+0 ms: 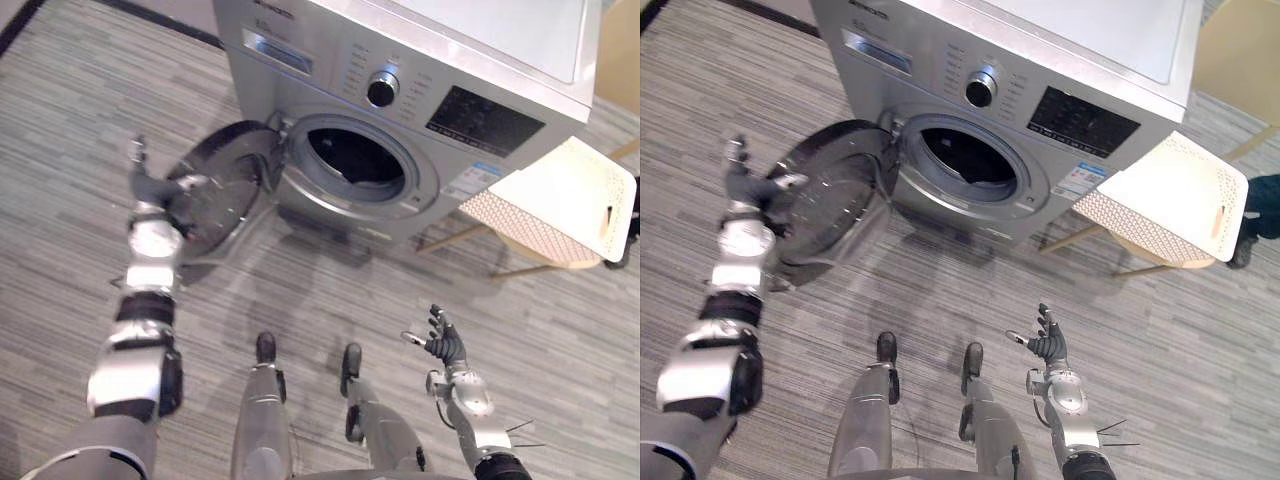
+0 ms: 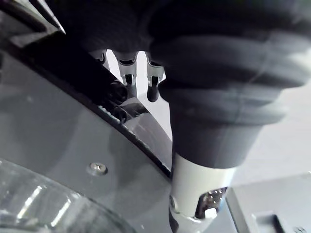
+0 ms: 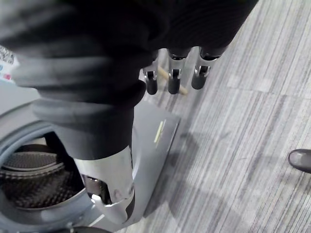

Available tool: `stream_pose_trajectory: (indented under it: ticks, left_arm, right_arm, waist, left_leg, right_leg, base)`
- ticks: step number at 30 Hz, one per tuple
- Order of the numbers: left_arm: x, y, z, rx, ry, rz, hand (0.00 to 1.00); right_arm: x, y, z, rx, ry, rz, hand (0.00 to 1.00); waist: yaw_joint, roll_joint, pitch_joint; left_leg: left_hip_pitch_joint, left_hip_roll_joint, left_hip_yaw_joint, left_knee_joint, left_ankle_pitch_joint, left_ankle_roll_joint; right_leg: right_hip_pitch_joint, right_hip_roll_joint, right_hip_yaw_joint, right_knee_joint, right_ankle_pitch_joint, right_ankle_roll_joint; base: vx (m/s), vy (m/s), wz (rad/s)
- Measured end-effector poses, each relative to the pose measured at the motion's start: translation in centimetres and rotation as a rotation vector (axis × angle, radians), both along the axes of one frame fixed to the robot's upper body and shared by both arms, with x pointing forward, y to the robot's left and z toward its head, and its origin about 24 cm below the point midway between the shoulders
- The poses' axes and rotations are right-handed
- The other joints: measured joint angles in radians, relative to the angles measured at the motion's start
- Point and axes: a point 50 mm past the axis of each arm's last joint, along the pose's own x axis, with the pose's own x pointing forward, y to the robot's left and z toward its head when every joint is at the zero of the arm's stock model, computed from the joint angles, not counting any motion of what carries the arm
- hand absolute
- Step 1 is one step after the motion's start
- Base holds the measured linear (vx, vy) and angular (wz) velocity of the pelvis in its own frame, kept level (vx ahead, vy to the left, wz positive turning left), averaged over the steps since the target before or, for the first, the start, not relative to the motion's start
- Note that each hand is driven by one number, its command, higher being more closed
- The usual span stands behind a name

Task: Pick up the laundry basket with both hands and put the clothes into the washing machine.

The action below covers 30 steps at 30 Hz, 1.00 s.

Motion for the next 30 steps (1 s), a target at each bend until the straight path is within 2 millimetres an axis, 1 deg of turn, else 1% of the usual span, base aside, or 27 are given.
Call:
stream_pose_trajectory:
  ticks: [1, 2, 3, 4, 6, 7, 8, 11, 12, 13, 14, 15, 16, 17, 18, 19, 20, 21, 22, 23, 24, 25, 26, 27, 28, 29, 30]
  left_arm:
    - [-0.7, -3.1, -1.1, -0.013, 0.027, -0.110, 0.00]
    - [-1.1, -4.3, -1.5, -0.031, 0.038, -0.146, 0.00]
    - [-1.5, -6.3, -1.9, -0.077, 0.057, -0.215, 0.00]
    - [-1.7, -7.1, -2.1, -0.097, 0.074, -0.258, 0.00]
    - [-2.4, -9.4, -2.9, -0.186, 0.151, -0.427, 0.00]
    - [-2.6, -10.1, -3.2, -0.208, 0.175, -0.475, 0.00]
    - [-3.1, -11.6, -3.4, -0.248, 0.214, -0.569, 0.00]
    - [-3.0, -13.1, -3.3, -0.298, 0.247, -0.639, 0.00]
    - [-2.0, -13.4, -3.2, -0.297, 0.263, -0.620, 0.00]
    - [-0.4, -12.6, -3.1, -0.297, 0.282, -0.546, 0.00]
    - [0.6, -11.8, -3.1, -0.286, 0.293, -0.484, 0.00]
    - [2.6, -9.5, -2.5, -0.248, 0.307, -0.351, 0.00]
    - [4.4, -6.4, -1.3, -0.181, 0.311, -0.220, 0.00]
    - [5.1, -4.9, -0.4, -0.149, 0.302, -0.173, 0.00]
    - [6.4, -2.0, 2.2, -0.085, 0.261, -0.084, 0.00]
    - [7.2, -0.1, 4.9, -0.058, 0.207, -0.033, 0.00]
    - [7.4, 0.6, 6.2, -0.050, 0.174, -0.016, 0.00]
    - [7.8, 1.6, 8.9, -0.039, 0.107, 0.012, 0.00]
    - [7.9, 1.7, 9.9, -0.038, 0.078, 0.021, 0.00]
    - [8.0, 1.5, 11.5, -0.039, 0.025, 0.018, 0.00]
    - [8.0, 0.9, 11.7, -0.047, 0.008, 0.012, 0.00]
    - [8.0, 0.4, 11.7, -0.055, 0.003, 0.002, 0.00]
    - [7.9, -1.3, 11.7, -0.074, -0.017, -0.034, 0.00]
    - [7.6, -2.4, 11.6, -0.088, -0.045, -0.068, 0.00]
    - [6.9, -3.9, 11.3, -0.109, -0.085, -0.121, 0.00]
    - [6.4, -4.5, 10.9, -0.122, -0.101, -0.149, 0.00]
    - [5.3, -5.7, 9.5, -0.154, -0.121, -0.194, 0.00]
  right_arm:
    - [0.3, 0.2, 0.0, -0.003, 0.004, 0.013, 0.00]
    - [0.5, 0.4, 0.0, -0.006, 0.005, 0.021, 0.00]
    - [0.6, 0.7, 0.0, -0.021, 0.007, 0.044, 0.00]
    - [0.7, 0.9, 0.0, -0.028, 0.008, 0.059, 0.00]
    - [1.3, 1.5, 0.3, -0.034, 0.004, 0.090, 0.00]
    - [1.4, 1.5, 0.4, -0.035, 0.003, 0.093, 0.00]
    - [1.7, 1.5, 0.5, -0.043, -0.001, 0.102, 0.00]
    - [1.8, 1.3, 0.5, -0.065, 0.010, 0.129, 0.00]
    - [1.8, 0.8, 0.6, -0.084, 0.018, 0.130, 0.00]
    - [2.2, 0.3, 0.9, -0.104, 0.009, 0.130, 0.00]
    - [2.6, 0.1, 1.2, -0.113, 0.001, 0.131, 0.00]
    - [3.5, -0.1, 1.9, -0.129, -0.023, 0.135, 0.00]
    - [4.5, -0.2, 2.8, -0.140, -0.057, 0.139, 0.00]
    - [4.9, -0.2, 3.3, -0.143, -0.074, 0.138, 0.00]
    - [5.7, -0.5, 4.2, -0.149, -0.111, 0.131, 0.00]
    - [5.9, -0.8, 5.1, -0.138, -0.151, 0.113, 0.00]
    - [5.9, -0.8, 5.4, -0.134, -0.165, 0.105, 0.00]
    - [5.6, -1.0, 5.6, -0.124, -0.183, 0.084, 0.00]
    - [5.5, -1.0, 5.8, -0.116, -0.196, 0.075, 0.00]
    - [4.9, -0.9, 6.1, -0.100, -0.224, 0.060, 0.00]
    - [4.4, -0.5, 6.2, -0.084, -0.249, 0.051, 0.00]
    - [4.0, -0.4, 6.3, -0.078, -0.263, 0.043, 0.00]
    - [3.3, -0.3, 6.3, -0.068, -0.278, 0.026, 0.00]
    - [2.9, -0.2, 6.2, -0.062, -0.281, 0.019, 0.00]
    - [2.6, 0.0, 6.0, -0.050, -0.280, 0.007, 0.00]
    - [2.4, 0.2, 5.8, -0.044, -0.276, 0.002, 0.00]
    - [2.1, 0.4, 5.5, -0.032, -0.267, -0.002, 0.00]
  waist:
    - [-0.002, 0.000, 0.000]
    - [-0.004, 0.000, 0.000]
    - [-0.010, 0.001, 0.000]
    - [-0.015, 0.001, -0.001]
    - [-0.057, 0.003, -0.002]
    - [-0.065, 0.005, -0.003]
    - [-0.088, 0.005, -0.003]
    - [-0.129, 0.018, -0.001]
    - [-0.143, 0.034, 0.002]
    - [-0.161, 0.054, 0.012]
    - [-0.169, 0.064, 0.015]
    - [-0.179, 0.074, 0.020]
    - [-0.198, 0.079, 0.029]
    - [-0.208, 0.077, 0.041]
    - [-0.228, 0.075, 0.082]
    - [-0.225, 0.071, 0.100]
    - [-0.225, 0.069, 0.108]
    - [-0.222, 0.069, 0.115]
    - [-0.220, 0.069, 0.115]
    - [-0.217, 0.069, 0.115]
    - [-0.214, 0.069, 0.115]
    - [-0.209, 0.069, 0.115]
    - [-0.190, 0.069, 0.115]
    - [-0.184, 0.069, 0.115]
    - [-0.169, 0.070, 0.115]
    - [-0.165, 0.070, 0.115]
    - [-0.161, 0.070, 0.114]
  left_leg:
    - [0.013, -0.021, 0.000, -0.021, 0.007, 0.006]
    - [0.019, -0.029, 0.002, -0.029, 0.012, 0.012]
    - [0.034, -0.045, 0.009, -0.040, 0.019, 0.021]
    - [0.045, -0.052, 0.015, -0.050, 0.023, 0.026]
    - [0.080, -0.075, 0.036, -0.063, 0.032, 0.046]
    - [0.085, -0.077, 0.048, -0.062, 0.029, 0.050]
    - [0.095, -0.082, 0.073, -0.061, 0.022, 0.060]
    - [0.098, -0.080, 0.107, -0.048, 0.004, 0.073]
    - [0.096, -0.077, 0.127, -0.040, -0.003, 0.074]
    - [0.085, -0.074, 0.148, -0.026, -0.013, 0.076]
    - [0.073, -0.072, 0.163, -0.015, -0.018, 0.078]
    - [0.046, -0.059, 0.201, -0.005, -0.022, 0.081]
    - [0.010, -0.048, 0.232, 0.007, -0.023, 0.083]
    - [-0.001, -0.043, 0.244, 0.013, -0.024, 0.083]
    - [-0.017, -0.034, 0.255, 0.026, -0.024, 0.083]
    - [-0.046, -0.022, 0.268, 0.035, -0.027, 0.078]
    - [-0.062, -0.018, 0.268, 0.043, -0.027, 0.078]
    - [-0.097, -0.005, 0.267, 0.055, -0.025, 0.075]
    - [-0.112, 0.000, 0.264, 0.061, -0.024, 0.074]
    - [-0.134, 0.011, 0.254, 0.071, -0.023, 0.071]
    - [-0.145, 0.021, 0.235, 0.082, -0.023, 0.071]
    - [-0.147, 0.024, 0.227, 0.084, -0.021, 0.068]
    - [-0.148, 0.028, 0.212, 0.085, -0.020, 0.066]
    - [-0.145, 0.030, 0.203, 0.084, -0.018, 0.062]
    - [-0.131, 0.030, 0.186, 0.075, -0.015, 0.059]
    - [-0.121, 0.029, 0.181, 0.072, -0.015, 0.059]
    - [-0.087, 0.023, 0.167, 0.059, -0.013, 0.056]
  right_leg:
    - [0.003, -0.016, -0.001, 0.004, -0.003, 0.006]
    - [0.005, -0.024, 0.000, 0.005, -0.005, 0.009]
    - [0.012, -0.040, 0.001, 0.006, -0.007, 0.020]
    - [0.015, -0.047, 0.003, 0.010, -0.009, 0.023]
    - [0.032, -0.071, 0.027, 0.016, -0.013, 0.029]
    - [0.032, -0.075, 0.038, 0.017, -0.013, 0.029]
    - [0.030, -0.083, 0.061, 0.017, -0.012, 0.029]
    - [0.019, -0.086, 0.094, 0.020, -0.011, 0.029]
    - [0.004, -0.085, 0.113, 0.028, -0.010, 0.030]
    - [-0.019, -0.083, 0.141, 0.038, -0.004, 0.031]
    - [-0.036, -0.082, 0.155, 0.039, 0.004, 0.041]
    - [-0.080, -0.077, 0.200, 0.033, 0.026, 0.043]
    - [-0.122, -0.069, 0.233, 0.014, 0.059, 0.041]
    - [-0.133, -0.067, 0.247, 0.001, 0.073, 0.042]
    - [-0.138, -0.062, 0.259, -0.028, 0.098, 0.038]
    - [-0.166, -0.053, 0.276, -0.043, 0.110, 0.027]
    - [-0.177, -0.051, 0.279, -0.049, 0.111, 0.028]
    - [-0.202, -0.046, 0.278, -0.059, 0.124, 0.019]
    - [-0.213, -0.042, 0.275, -0.061, 0.126, 0.017]
    - [-0.225, -0.034, 0.266, -0.061, 0.127, 0.018]
    - [-0.223, -0.027, 0.247, -0.061, 0.128, 0.019]
    - [-0.220, -0.023, 0.242, -0.061, 0.129, 0.021]
    - [-0.212, -0.016, 0.225, -0.059, 0.130, 0.022]
    - [-0.202, -0.013, 0.210, -0.058, 0.126, 0.018]
    - [-0.183, -0.011, 0.190, -0.057, 0.123, 0.015]
    - [-0.170, -0.010, 0.185, -0.054, 0.116, 0.012]
    - [-0.137, -0.012, 0.163, -0.042, 0.090, 0.012]
  base:
    - [0.01, 0.071, 0.27]
    - [0.03, 0.095, 0.16]
    - [0.04, 0.088, 0.07]
    - [0.06, 0.111, 0.06]
    - [0.07, 0.104, -0.09]
    - [0.08, 0.119, -0.36]
    - [0.05, 0.079, -0.37]
    - [0.03, 0.070, -0.38]
    - [-0.01, 0.057, -0.58]
    - [-0.03, 0.047, -0.60]
    - [-0.07, 0.043, -0.83]
    - [-0.09, 0.002, -1.00]
    - [-0.13, -0.038, -0.96]
    - [-0.11, -0.065, -0.71]
    - [-0.16, -0.084, -0.48]
    - [-0.13, -0.075, -0.39]
    - [-0.15, -0.101, -0.27]
    - [-0.08, -0.068, -0.10]
    - [-0.07, -0.082, -0.02]
    - [-0.03, -0.077, 0.13]
    - [-0.01, -0.082, 0.20]
    - [0.03, -0.079, 0.26]
    - [0.05, -0.076, 0.26]
    - [0.08, -0.087, 0.34]
    - [0.08, -0.068, 0.31]
    - [0.09, -0.059, 0.42]
    - [0.10, -0.053, 0.51]
